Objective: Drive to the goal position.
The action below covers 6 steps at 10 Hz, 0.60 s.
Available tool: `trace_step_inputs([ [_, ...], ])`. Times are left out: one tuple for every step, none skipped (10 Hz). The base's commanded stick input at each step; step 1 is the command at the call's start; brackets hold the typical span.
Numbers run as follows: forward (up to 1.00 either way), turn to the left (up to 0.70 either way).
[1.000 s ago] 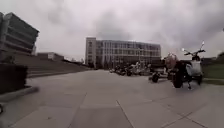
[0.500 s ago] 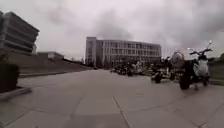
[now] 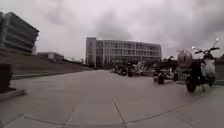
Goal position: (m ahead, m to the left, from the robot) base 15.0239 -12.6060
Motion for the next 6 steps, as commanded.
trace_step_inputs([
  [0.5, 0.0],
  [0.5, 0.0],
  [0.5, 0.0],
  [0.5, 0.0],
  [0.5, 0.0],
  [0.5, 0.0],
])
